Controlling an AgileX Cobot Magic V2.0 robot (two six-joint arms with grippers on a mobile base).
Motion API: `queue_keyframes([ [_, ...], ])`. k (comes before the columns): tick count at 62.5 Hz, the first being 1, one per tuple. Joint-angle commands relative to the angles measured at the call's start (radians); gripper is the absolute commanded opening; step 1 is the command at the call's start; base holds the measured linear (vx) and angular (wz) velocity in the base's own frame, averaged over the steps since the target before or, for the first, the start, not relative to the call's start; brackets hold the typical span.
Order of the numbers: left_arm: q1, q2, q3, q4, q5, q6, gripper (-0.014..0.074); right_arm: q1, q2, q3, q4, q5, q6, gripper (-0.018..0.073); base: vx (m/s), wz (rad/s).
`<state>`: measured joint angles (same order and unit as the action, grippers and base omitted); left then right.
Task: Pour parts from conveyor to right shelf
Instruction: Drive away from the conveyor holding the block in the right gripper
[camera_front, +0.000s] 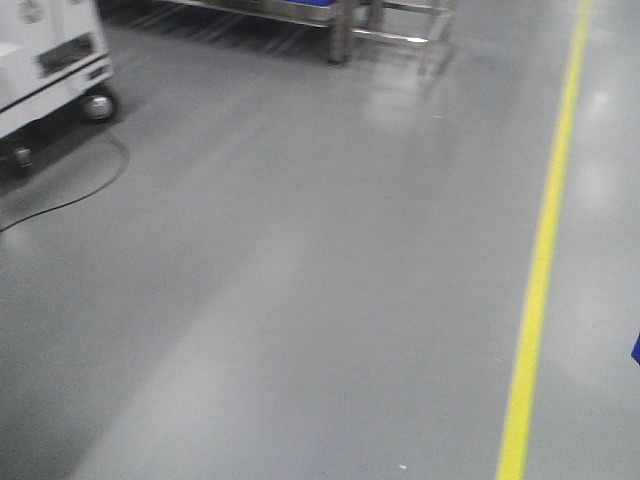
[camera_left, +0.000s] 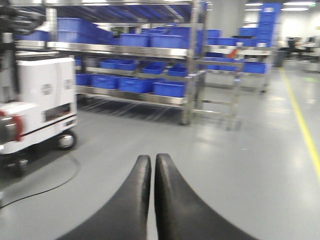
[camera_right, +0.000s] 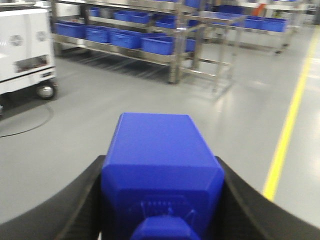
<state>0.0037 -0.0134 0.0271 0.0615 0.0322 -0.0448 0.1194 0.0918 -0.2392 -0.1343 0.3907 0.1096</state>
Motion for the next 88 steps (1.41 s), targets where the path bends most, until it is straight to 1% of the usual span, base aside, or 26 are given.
queue_keyframes([
  [1, 0.002, -0.012, 0.031, -0.002, -0.072, -0.008, -0.0006, -0.005, 0.012, -0.029, -0.013, -0.086, -0.007, -0.0009, -0.07, -0.84],
  [22, 0.001, -0.012, 0.031, -0.002, -0.072, -0.008, -0.0006, -0.005, 0.012, -0.029, -0.013, -0.086, -0.007, -0.0009, -0.01, -0.81],
  [37, 0.001, -0.012, 0.031, -0.002, -0.072, -0.008, -0.0006, -0.005, 0.012, -0.029, -0.013, -0.086, -0.007, -0.0009, 0.06, -0.56],
  [66, 0.001, -0.012, 0.031, -0.002, -0.072, -0.008, -0.0006, -0.005, 0.012, -0.029, -0.013, -0.085, -0.007, -0.0009, 0.14, -0.33],
  [88, 0.001, -0.012, 0.031, -0.002, -0.072, -0.008, -0.0006, -0.005, 0.012, -0.029, -0.013, -0.086, -0.007, -0.0009, 0.3, -0.04],
])
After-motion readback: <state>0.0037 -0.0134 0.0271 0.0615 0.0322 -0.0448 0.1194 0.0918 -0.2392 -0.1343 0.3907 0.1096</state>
